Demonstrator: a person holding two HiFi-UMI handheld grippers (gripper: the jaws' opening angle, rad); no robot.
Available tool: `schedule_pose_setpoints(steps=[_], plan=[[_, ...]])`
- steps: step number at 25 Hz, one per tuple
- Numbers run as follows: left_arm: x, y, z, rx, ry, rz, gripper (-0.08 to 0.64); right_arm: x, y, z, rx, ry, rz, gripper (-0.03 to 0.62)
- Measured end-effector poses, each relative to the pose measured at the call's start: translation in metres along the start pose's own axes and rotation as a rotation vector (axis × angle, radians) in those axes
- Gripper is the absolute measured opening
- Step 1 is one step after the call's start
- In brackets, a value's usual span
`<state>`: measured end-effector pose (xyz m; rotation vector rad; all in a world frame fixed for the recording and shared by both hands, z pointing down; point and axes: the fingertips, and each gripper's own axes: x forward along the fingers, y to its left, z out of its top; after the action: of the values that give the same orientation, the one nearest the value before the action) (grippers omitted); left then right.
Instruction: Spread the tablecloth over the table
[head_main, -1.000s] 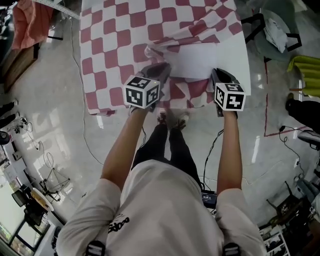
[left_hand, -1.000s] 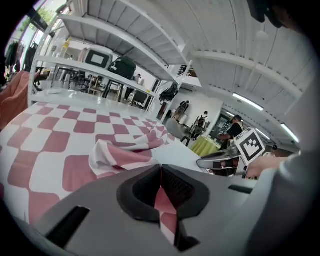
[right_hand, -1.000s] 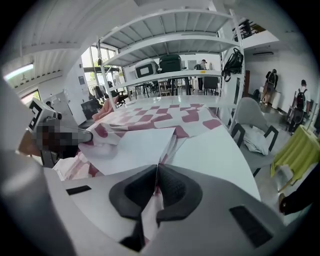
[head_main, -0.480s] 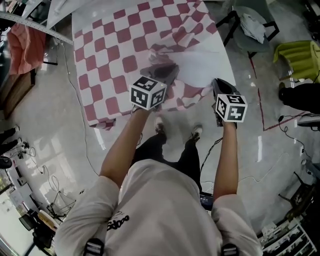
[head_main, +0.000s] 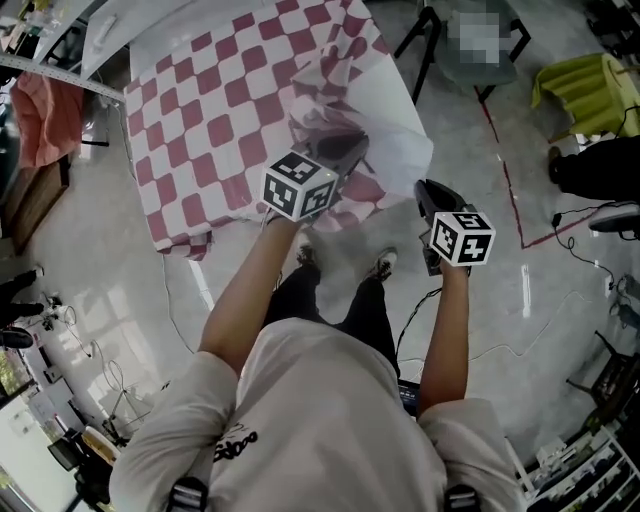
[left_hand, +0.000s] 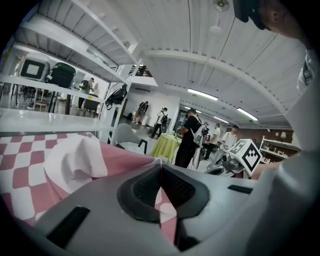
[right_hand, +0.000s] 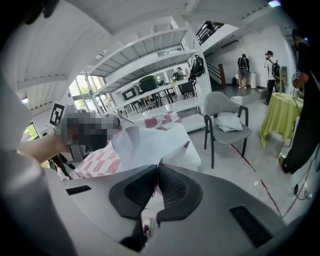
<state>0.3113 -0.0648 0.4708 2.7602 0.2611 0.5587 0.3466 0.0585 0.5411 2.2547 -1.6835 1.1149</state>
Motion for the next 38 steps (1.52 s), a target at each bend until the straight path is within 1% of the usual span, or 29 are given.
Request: schedule_pose_setpoints(steps=[4,9,14,16,19,25,29,32,33,34,35,36,38], plan=[[0.027,-0.031,-0.009,-0.012,0.036,-0.069,0.032,-0.036,-0.034,-0.008,0.044,-0.022,-0.034,0.029],[0.063,-0.066,-0.019,0.000,0.087,-0.143,0.032,-0.071,-0.077,-0.021,0.075,-0.023,-0.116,0.029],[0.101,-0.103,-0.044,0.008,0.163,-0.230,0.032,-0.097,-0.114,-0.051,0.123,0.015,-0.185,0.028],[0.115,-0.114,-0.057,0.005,0.194,-0.249,0.032,-0.106,-0.124,-0.067,0.152,0.028,-0.199,0.028],[0.137,-0.121,-0.074,-0.009,0.230,-0.250,0.032,-0.113,-0.138,-0.093,0.196,0.057,-0.200,0.029],[0.190,-0.122,-0.108,-0.024,0.304,-0.218,0.032,-0.107,-0.162,-0.137,0.248,0.114,-0.197,0.029],[0.225,-0.122,-0.125,-0.058,0.333,-0.217,0.032,-0.097,-0.174,-0.160,0.251,0.159,-0.209,0.029],[0.251,-0.121,-0.135,-0.080,0.343,-0.217,0.032,-0.090,-0.184,-0.167,0.233,0.167,-0.200,0.031],[0.259,-0.120,-0.138,-0.088,0.346,-0.214,0.032,-0.088,-0.188,-0.167,0.224,0.161,-0.190,0.045],[0.267,-0.120,-0.141,-0.096,0.348,-0.209,0.032,-0.086,-0.191,-0.166,0.213,0.150,-0.178,0.092],[0.274,-0.119,-0.145,-0.103,0.351,-0.202,0.032,-0.085,-0.193,-0.163,0.200,0.133,-0.168,0.152],[0.279,-0.117,-0.148,-0.107,0.353,-0.194,0.032,-0.084,-0.196,-0.158,0.183,0.111,-0.163,0.167],[0.288,-0.113,-0.156,-0.107,0.357,-0.169,0.032,-0.084,-0.205,-0.147,0.154,0.065,-0.167,0.158]])
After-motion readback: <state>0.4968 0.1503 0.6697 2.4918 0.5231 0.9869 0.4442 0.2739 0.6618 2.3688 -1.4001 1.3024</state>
